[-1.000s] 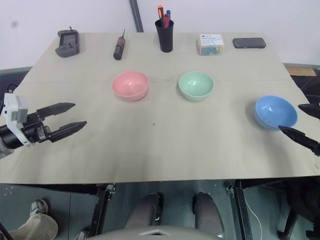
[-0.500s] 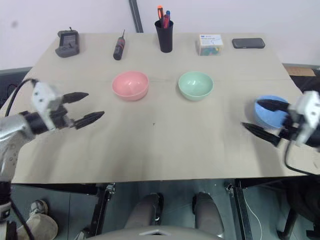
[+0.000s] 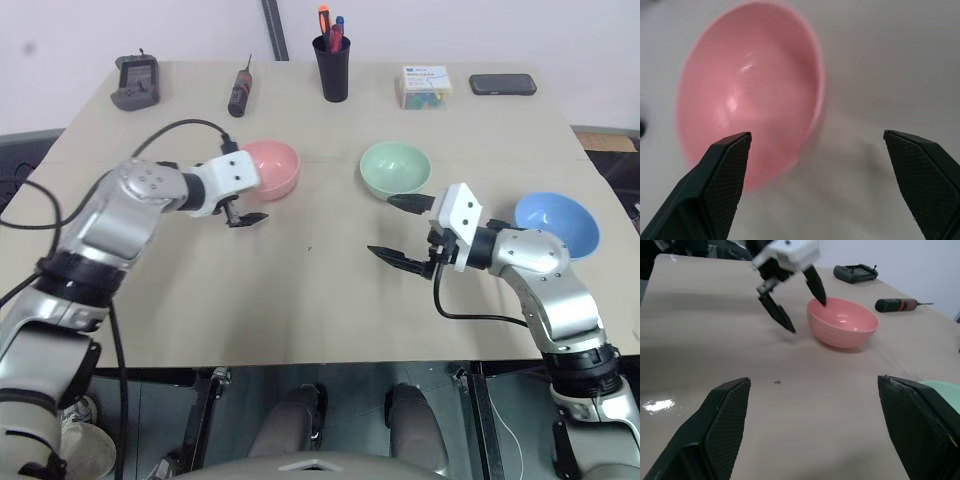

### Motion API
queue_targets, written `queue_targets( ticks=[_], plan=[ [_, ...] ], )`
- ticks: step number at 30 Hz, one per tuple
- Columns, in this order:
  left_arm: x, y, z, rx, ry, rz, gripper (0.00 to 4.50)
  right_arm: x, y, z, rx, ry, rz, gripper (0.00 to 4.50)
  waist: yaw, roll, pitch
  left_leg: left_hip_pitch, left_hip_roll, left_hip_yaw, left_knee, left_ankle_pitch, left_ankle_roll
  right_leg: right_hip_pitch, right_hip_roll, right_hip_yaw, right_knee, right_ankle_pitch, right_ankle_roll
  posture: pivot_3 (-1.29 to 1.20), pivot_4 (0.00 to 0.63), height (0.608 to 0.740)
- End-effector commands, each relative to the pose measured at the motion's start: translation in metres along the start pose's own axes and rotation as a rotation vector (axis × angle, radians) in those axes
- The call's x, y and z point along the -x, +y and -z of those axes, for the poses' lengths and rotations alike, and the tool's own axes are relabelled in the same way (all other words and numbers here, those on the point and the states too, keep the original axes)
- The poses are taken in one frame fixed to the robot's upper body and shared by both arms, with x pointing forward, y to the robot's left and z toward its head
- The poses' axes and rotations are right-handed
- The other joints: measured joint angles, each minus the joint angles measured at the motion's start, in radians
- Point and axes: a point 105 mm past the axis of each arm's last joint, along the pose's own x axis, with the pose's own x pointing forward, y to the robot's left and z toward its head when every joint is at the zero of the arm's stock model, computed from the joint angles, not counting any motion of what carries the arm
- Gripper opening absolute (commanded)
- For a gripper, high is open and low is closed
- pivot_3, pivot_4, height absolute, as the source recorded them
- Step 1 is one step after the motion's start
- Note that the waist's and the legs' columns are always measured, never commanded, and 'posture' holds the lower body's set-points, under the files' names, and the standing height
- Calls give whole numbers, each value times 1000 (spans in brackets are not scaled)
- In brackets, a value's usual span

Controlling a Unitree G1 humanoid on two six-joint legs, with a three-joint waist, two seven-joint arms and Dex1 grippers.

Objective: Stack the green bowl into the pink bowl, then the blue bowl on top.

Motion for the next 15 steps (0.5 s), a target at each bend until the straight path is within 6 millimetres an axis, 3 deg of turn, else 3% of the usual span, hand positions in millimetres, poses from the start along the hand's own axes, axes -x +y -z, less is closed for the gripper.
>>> queue_targets(
  ticks=[1,2,3,5,6,10,11,15],
  plan=[
    [1,13,-6,-63,5,-20,3755,0,-1,-8,44,-26,19,4304,-3,0,0,0,0,0,0,0,0,0,0,0,0,0,0,0,150,740],
    [-2,13,-7,-75,6,-7,3488,1,0,-7,43,-25,29,4304,-6,0,0,0,0,0,0,0,0,-1,0,0,1,0,0,0,150,740],
    [-4,14,-7,-85,7,3,2756,2,1,-7,43,-23,38,4304,-6,0,0,0,0,0,0,0,0,-2,0,0,1,0,0,0,150,740],
    [-7,14,-8,-89,3,16,2019,3,3,-6,43,-20,51,4304,-4,0,0,0,0,0,0,0,0,-2,0,1,2,0,0,0,150,740],
    [-8,13,-9,-89,-8,29,1914,4,2,-5,43,-18,61,4304,-4,0,0,0,0,0,0,0,0,-2,0,1,2,0,0,0,150,740],
    [-8,10,-14,-81,-40,62,300,8,3,-3,41,-10,89,4304,-4,0,0,-1,0,1,1,0,0,-2,0,1,2,0,0,0,150,740],
    [-7,8,-16,-78,-57,83,88,9,3,-2,40,-7,95,4304,-4,0,0,-1,0,1,1,0,0,-2,0,1,2,0,0,0,150,740],
    [8,-17,-35,-108,-184,221,88,11,2,1,38,-2,114,4304,-7,0,0,-1,0,1,1,0,0,-2,0,1,3,0,0,0,150,740]
  ],
)
